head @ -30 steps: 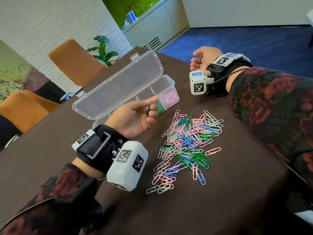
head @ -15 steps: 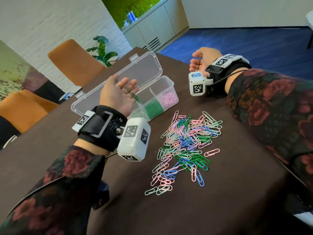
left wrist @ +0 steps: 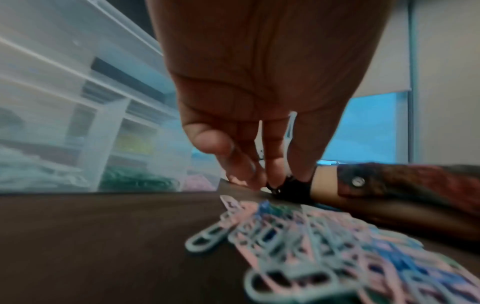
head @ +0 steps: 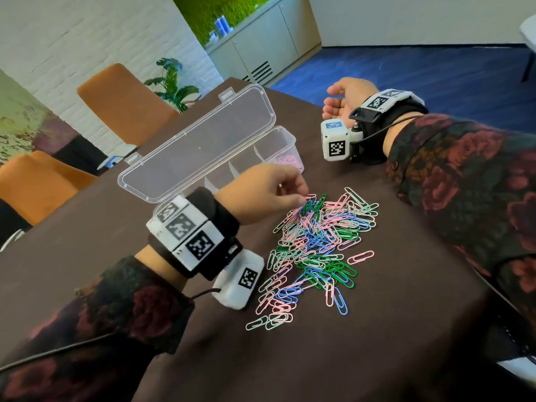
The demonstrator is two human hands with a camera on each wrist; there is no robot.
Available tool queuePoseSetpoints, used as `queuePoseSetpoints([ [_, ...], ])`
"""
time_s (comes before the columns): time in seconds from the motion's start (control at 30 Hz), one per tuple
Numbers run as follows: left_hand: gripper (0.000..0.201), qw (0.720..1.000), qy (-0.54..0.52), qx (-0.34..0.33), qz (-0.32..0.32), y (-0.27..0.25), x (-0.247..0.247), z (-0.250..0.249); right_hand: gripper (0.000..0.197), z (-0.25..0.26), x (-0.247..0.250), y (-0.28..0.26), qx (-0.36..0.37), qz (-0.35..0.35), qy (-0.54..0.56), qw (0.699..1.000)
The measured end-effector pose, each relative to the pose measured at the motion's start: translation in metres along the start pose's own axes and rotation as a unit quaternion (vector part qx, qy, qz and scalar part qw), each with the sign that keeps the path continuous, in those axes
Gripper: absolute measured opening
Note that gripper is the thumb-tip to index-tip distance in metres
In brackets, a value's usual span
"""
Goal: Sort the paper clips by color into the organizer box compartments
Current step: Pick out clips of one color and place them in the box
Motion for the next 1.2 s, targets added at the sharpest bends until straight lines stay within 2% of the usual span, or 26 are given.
queuePoseSetpoints([
  [0.17, 0.020, 0.995, 0.076, 0.049, 0.047, 0.017, -0.014, -0.012, 0.011, 0.001, 0.000, 0.000, 0.005, 0.002, 0.004, 1.000],
  [0.37, 0.009, 0.987, 0.120, 0.063, 0.082, 0.031, -0.015, -0.018, 0.007, 0.000, -0.001, 0.001, 0.003, 0.005, 0.007, 1.000],
  [0.57, 0.004, 0.991, 0.072, 0.061, 0.097, 0.027, -0.013, -0.012, 0.008, 0.000, 0.001, 0.001, 0.002, 0.003, 0.011, 1.000],
  [0.67, 0.007, 0.994, 0.040, 0.056, 0.086, 0.023, -0.013, -0.008, 0.009, 0.000, 0.001, 0.002, 0.000, 0.008, 0.011, 1.000],
  [0.77, 0.013, 0.994, -0.006, 0.040, 0.101, 0.018, -0.015, -0.009, 0.009, 0.000, 0.001, 0.003, 0.000, 0.001, 0.002, 1.000],
  [0.97, 0.015, 0.994, 0.028, 0.009, 0.110, 0.017, -0.019, -0.013, 0.009, 0.000, 0.000, 0.003, -0.001, -0.001, 0.001, 1.000],
  [1.2, 0.011, 0.995, 0.035, -0.005, 0.091, 0.017, -0.020, -0.015, 0.008, 0.000, 0.000, 0.004, 0.001, -0.002, 0.000, 1.000],
])
Point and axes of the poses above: each hand's wrist, its own y-axis towards the middle knuckle, its own x-axis out of the back of the hand, z = x × y, the point moved 3 cm from there along y, towards the middle knuckle, and after that the axes turned 9 degrees about z, right-handed, at the moved point
